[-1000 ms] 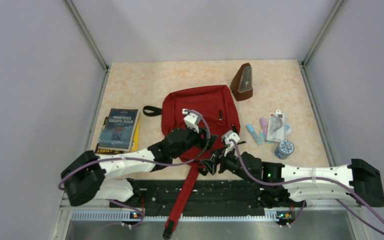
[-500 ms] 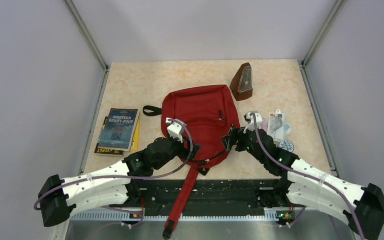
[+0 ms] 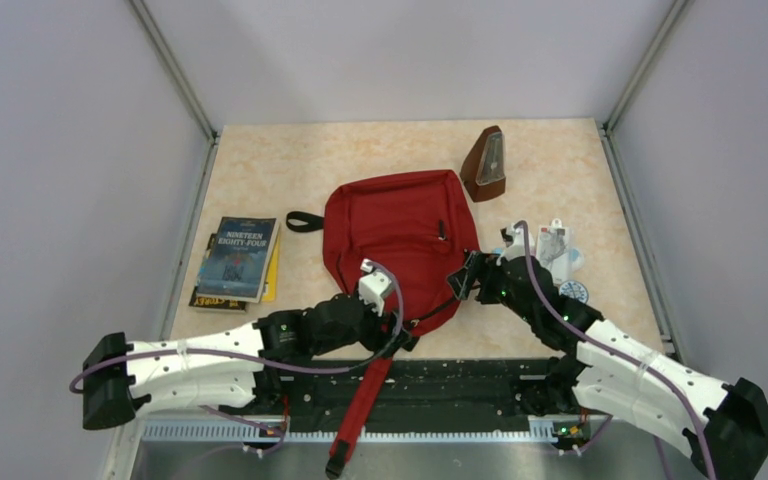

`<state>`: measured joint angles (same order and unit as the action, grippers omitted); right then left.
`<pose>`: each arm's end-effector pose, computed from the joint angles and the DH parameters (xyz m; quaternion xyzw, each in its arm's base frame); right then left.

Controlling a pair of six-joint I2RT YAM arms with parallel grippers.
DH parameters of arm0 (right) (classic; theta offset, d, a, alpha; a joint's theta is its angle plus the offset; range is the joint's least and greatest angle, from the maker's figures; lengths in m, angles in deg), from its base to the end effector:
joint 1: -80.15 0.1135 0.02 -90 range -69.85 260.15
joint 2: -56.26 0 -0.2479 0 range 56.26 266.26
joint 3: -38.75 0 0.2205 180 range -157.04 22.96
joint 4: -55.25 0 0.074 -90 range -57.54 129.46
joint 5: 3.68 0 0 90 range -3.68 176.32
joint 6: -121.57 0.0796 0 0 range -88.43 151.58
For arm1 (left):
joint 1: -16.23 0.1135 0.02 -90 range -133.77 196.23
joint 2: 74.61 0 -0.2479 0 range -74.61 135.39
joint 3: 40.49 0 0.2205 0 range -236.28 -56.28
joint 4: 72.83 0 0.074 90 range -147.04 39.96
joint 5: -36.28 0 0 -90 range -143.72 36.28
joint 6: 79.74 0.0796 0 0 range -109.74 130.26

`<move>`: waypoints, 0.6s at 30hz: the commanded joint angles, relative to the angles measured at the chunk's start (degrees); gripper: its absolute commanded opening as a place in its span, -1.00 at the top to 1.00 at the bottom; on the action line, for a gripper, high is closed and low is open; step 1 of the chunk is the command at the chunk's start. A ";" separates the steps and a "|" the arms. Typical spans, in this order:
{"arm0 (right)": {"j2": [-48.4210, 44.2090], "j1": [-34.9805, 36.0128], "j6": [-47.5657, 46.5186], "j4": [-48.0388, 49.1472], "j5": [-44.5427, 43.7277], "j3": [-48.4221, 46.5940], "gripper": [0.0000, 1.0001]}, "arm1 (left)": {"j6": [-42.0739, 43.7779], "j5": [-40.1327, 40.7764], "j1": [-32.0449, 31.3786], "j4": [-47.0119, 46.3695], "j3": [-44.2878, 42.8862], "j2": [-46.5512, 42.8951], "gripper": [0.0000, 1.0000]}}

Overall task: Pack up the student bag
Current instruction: Unzip the student bag at the center of the board.

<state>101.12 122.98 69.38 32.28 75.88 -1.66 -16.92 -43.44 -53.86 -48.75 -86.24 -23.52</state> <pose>0.1560 0.1249 0.2011 0.0099 0.8523 0.2754 0.4447 0.0871 -0.1987 0.2111 0.2725 0.8169 -0.3259 0.3900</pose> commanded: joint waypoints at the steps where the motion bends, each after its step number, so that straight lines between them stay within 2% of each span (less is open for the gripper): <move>1: -2.24 -0.38 1.53 -0.17 -0.30 0.25 -0.64 | -1.29 0.03 -0.48 -0.21 -1.95 1.06 -0.46; 11: -2.24 -0.38 1.91 0.13 0.19 0.09 -0.59 | -2.43 0.05 -2.02 -0.27 -1.73 3.63 -0.14; 18: -1.91 -0.38 2.60 2.43 2.05 0.55 -0.55 | -3.09 1.33 -2.25 -4.03 -0.11 3.97 0.09</move>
<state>99.40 122.98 71.02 31.84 76.30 -1.40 -19.08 -43.37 -55.76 -48.51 -86.28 -19.96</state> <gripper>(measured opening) 0.783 0.472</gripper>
